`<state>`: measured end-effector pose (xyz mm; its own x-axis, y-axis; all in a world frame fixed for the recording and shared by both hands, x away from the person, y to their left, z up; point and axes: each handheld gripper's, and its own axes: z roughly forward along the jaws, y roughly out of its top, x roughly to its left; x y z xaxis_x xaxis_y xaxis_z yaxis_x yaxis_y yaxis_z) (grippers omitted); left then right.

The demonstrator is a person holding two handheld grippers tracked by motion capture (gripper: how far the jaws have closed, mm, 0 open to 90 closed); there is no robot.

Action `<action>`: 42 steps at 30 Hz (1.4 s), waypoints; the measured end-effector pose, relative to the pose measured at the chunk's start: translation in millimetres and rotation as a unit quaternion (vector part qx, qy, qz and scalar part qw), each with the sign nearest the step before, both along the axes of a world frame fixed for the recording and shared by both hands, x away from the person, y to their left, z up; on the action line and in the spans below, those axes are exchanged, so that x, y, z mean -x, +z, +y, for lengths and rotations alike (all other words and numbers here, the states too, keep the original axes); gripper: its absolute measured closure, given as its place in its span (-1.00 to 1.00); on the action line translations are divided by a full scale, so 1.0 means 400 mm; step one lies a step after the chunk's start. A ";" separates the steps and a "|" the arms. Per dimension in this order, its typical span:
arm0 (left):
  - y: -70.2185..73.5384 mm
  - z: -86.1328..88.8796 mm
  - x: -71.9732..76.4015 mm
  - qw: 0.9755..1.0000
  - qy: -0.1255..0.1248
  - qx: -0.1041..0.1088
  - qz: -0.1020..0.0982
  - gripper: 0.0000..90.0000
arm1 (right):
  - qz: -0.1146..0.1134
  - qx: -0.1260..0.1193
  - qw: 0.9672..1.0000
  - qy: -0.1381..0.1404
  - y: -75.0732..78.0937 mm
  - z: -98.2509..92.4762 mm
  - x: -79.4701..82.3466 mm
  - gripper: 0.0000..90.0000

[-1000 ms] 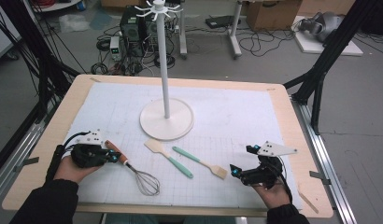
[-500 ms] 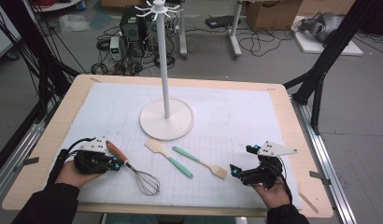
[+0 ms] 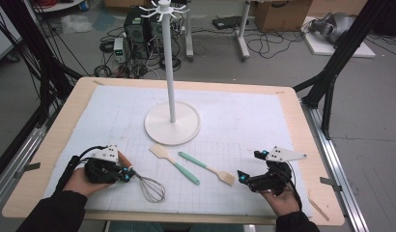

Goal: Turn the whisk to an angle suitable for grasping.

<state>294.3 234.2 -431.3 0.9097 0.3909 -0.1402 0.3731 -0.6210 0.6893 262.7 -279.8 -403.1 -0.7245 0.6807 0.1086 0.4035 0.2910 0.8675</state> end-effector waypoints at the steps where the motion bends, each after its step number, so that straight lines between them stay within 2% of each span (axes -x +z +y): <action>1: 0.000 -0.002 -0.001 1.000 -0.001 0.001 0.001 0.97 | 0.000 0.000 1.000 0.000 0.000 0.000 0.000 -0.98; 5: 0.000 -0.011 -0.003 1.000 -0.004 0.005 0.003 0.97 | 0.000 -0.001 1.000 0.000 0.000 0.000 0.000 -0.98; 6: 0.001 -0.011 -0.004 1.000 -0.009 -0.002 0.000 0.97 | -0.003 0.000 1.000 0.000 0.000 0.000 -0.001 -0.98; 7: -0.002 -0.017 -0.002 1.000 -0.011 0.002 0.005 0.97 | -0.004 0.000 1.000 0.000 0.000 0.000 -0.001 -0.98; 11: -0.007 -0.024 0.000 1.000 -0.017 -0.004 0.008 0.97 | -0.002 -0.001 1.000 0.000 0.001 0.000 0.000 -0.98; 18: -0.006 -0.027 -0.006 1.000 -0.011 -0.001 0.006 0.97 | -0.001 -0.001 1.000 0.002 0.000 0.001 -0.001 -0.98; 24: -0.007 -0.046 -0.007 1.000 -0.024 -0.003 0.010 0.96 | -0.003 0.000 1.000 0.000 0.000 0.000 -0.001 -0.98; 42: -0.008 -0.079 -0.023 1.000 -0.030 -0.004 0.008 0.96 | -0.002 -0.001 1.000 0.001 0.001 -0.001 -0.001 -0.98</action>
